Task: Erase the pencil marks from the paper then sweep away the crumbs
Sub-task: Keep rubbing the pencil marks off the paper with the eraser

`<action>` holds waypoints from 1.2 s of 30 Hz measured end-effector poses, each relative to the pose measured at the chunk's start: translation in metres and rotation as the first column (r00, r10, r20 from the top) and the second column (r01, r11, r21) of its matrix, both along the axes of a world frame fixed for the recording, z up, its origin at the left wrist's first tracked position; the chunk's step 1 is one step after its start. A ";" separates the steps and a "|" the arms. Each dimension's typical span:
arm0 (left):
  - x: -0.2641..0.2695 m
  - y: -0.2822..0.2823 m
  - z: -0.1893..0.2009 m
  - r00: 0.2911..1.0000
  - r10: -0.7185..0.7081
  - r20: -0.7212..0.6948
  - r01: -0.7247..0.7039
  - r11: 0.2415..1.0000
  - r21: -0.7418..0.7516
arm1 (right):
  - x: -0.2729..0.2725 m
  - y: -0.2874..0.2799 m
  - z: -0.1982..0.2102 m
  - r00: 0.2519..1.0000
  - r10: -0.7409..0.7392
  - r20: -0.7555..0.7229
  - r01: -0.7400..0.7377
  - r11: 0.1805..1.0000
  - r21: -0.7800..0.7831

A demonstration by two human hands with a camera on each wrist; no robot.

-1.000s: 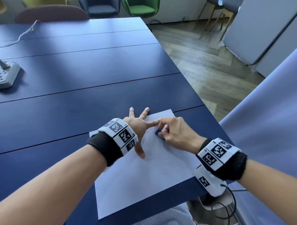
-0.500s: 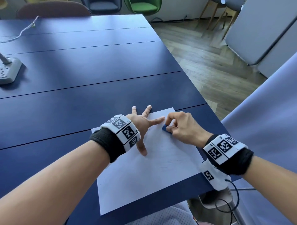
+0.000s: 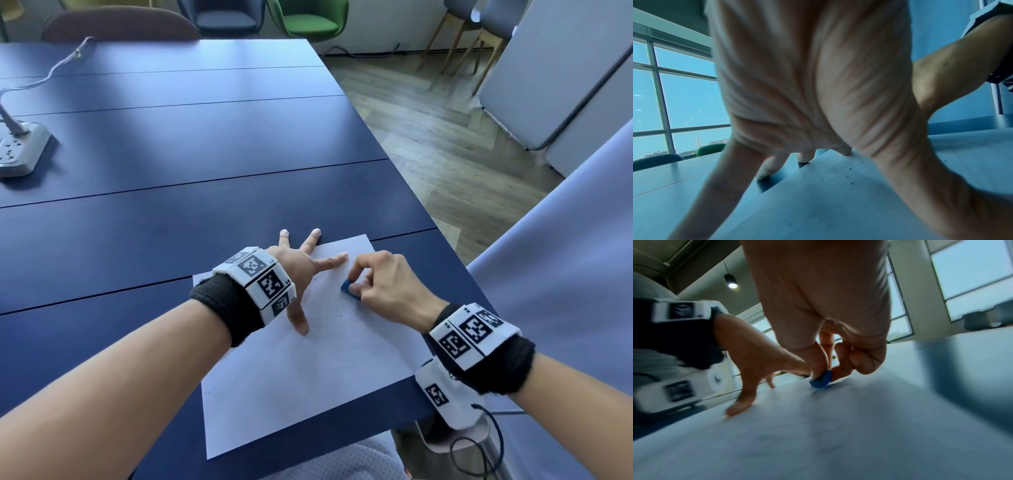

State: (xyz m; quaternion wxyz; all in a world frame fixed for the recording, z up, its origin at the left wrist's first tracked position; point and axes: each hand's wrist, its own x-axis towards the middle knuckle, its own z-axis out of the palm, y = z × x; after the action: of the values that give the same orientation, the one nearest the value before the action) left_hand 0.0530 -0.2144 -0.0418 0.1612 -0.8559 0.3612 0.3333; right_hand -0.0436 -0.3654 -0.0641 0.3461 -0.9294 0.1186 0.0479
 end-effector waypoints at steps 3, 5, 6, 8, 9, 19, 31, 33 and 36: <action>-0.001 0.000 0.002 1.000 0.006 -0.001 -0.006 1.000 -0.001 | 0.000 -0.008 -0.001 0.995 -0.089 0.042 0.089 0.996 0.011; -0.001 0.000 0.002 1.000 0.010 -0.002 -0.010 1.000 -0.002 | -0.007 0.003 -0.004 0.999 -0.021 0.030 0.021 1.000 0.012; -0.001 0.000 0.002 1.000 0.011 -0.002 -0.011 1.000 -0.002 | -0.011 0.007 -0.004 1.000 0.019 0.016 -0.019 1.000 0.016; -0.001 0.000 0.001 1.000 0.009 0.002 -0.009 1.000 0.001 | -0.013 -0.002 -0.002 1.000 0.015 0.005 -0.015 1.000 0.004; -0.001 0.000 0.001 1.000 0.006 0.001 -0.006 1.000 0.002 | -0.012 -0.011 -0.001 0.999 -0.037 0.019 0.037 0.999 -0.006; 0.000 0.000 0.002 1.000 0.008 0.003 -0.008 1.000 0.001 | -0.021 -0.021 0.000 0.993 -0.108 0.055 0.110 0.993 -0.031; 0.000 0.000 0.000 1.000 0.001 0.006 -0.001 1.000 0.003 | -0.014 -0.004 -0.002 0.997 -0.049 0.051 0.051 0.998 -0.032; 0.001 0.000 0.000 1.000 -0.001 0.004 0.001 1.000 -0.003 | -0.017 0.003 -0.002 1.000 0.015 0.022 -0.015 0.999 -0.031; 0.000 -0.001 0.001 1.000 -0.001 0.010 0.001 1.000 0.007 | -0.011 -0.009 0.009 1.000 0.014 0.018 -0.013 0.999 -0.042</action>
State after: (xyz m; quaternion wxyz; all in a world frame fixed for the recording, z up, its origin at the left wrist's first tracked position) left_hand 0.0535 -0.2152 -0.0409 0.1663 -0.8567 0.3597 0.3303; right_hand -0.0543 -0.3742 -0.0551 0.3273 -0.9377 0.1101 0.0391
